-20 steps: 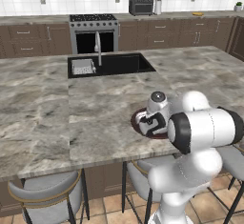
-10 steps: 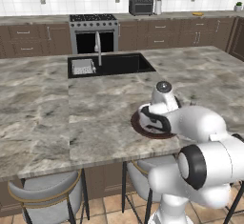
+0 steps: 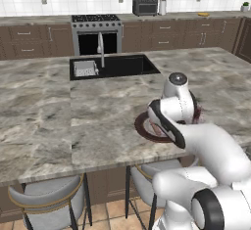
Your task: Move the hot dog bun to the plate on the dining table and place the condiment next to that plate. Then navigate to the fridge and take the sausage and place it on the plate as well.
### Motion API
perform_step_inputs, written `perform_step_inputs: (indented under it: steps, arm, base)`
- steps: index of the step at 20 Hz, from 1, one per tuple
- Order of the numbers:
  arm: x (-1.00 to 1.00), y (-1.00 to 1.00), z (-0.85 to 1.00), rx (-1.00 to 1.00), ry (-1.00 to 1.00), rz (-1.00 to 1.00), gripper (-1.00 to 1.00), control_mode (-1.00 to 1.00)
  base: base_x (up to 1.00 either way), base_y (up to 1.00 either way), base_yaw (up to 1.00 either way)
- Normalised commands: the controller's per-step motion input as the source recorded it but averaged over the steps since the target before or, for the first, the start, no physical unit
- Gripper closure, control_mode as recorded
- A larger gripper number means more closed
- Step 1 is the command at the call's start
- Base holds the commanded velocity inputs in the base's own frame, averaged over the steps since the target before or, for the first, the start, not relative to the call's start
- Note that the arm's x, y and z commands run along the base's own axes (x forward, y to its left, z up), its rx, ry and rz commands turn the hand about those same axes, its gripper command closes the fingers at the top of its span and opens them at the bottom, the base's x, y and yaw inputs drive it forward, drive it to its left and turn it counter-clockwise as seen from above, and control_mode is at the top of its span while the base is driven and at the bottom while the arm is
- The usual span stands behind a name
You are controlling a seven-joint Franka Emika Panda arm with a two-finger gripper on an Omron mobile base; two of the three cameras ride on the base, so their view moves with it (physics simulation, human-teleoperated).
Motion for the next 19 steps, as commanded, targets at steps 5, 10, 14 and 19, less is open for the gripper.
perform_step_inputs:
  steps: [5, 10, 14, 19]
  arm:
    - [-0.71, 0.0, 0.51, 0.0, 0.0, 0.0, -1.0, -1.0]
    - [-0.85, -0.08, 0.43, 0.0, 0.0, 0.0, -1.0, -1.0]
    - [-0.84, -0.03, 0.43, 0.0, 0.0, 0.0, -1.0, -1.0]
    - [-0.85, -0.03, 0.37, 0.0, -0.02, 0.0, -1.0, -1.0]
  base:
    - [0.0, 0.0, 0.0]
    - [0.0, 0.0, 0.0]
    - [0.0, 0.0, 0.0]
    - [0.0, 0.0, 0.0]
